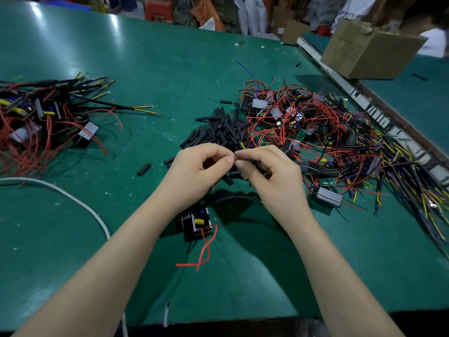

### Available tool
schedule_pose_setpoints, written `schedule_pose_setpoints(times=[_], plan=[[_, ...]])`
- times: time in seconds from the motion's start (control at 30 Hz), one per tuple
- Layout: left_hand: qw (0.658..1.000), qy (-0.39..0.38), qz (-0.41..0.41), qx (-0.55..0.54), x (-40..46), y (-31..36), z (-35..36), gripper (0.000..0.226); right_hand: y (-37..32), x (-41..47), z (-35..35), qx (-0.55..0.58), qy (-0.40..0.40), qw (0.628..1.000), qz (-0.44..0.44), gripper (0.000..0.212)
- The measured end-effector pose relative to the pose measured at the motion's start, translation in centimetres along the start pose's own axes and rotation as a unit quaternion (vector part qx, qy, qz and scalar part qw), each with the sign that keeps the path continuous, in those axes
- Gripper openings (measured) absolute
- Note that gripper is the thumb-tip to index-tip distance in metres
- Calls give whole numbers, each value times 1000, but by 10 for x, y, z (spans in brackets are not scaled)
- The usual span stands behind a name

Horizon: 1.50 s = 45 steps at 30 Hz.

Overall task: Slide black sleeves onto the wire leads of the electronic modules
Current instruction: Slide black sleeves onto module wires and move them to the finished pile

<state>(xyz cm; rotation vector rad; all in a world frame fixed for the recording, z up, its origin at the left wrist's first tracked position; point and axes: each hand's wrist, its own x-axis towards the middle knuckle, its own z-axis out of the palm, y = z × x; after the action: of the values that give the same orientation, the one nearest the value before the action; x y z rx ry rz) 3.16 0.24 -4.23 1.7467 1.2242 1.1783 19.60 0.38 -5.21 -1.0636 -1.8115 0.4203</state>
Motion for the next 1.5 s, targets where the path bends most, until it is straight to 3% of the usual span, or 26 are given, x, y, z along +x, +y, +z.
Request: schedule_pose_setpoints(times=[0.1, 0.23, 0.37, 0.57, 0.8, 1.0, 1.27, 1.5], plan=[[1000, 0, -8, 3, 0, -2, 0, 15, 2, -1, -2, -56, -10, 998, -15, 19], [1000, -2, -11, 4, 1, -6, 0, 16, 3, -3, -4, -89, -3, 996, -22, 7], [1000, 4, -15, 15, 2, -8, 3, 13, 1, -5, -3, -103, -13, 994, -19, 8], [998, 24, 20, 50, 3, -10, 2, 9, -4, -6, -1, -140, -14, 990, -27, 10], [961, 38, 171, 215, 1, -4, -4, 15, -2, -5, -2, -98, -49, 994, -26, 17], [944, 13, 201, 262, 7, -1, -2, 14, 3, -2, -8, -79, -104, 991, -33, 22], [953, 3, 195, 234, 6, -7, -5, 21, 3, 0, -10, -46, -137, 989, 18, 16], [921, 7, 254, 296, 6, 2, -6, 16, -2, 2, -13, 22, -170, 980, 99, 20]])
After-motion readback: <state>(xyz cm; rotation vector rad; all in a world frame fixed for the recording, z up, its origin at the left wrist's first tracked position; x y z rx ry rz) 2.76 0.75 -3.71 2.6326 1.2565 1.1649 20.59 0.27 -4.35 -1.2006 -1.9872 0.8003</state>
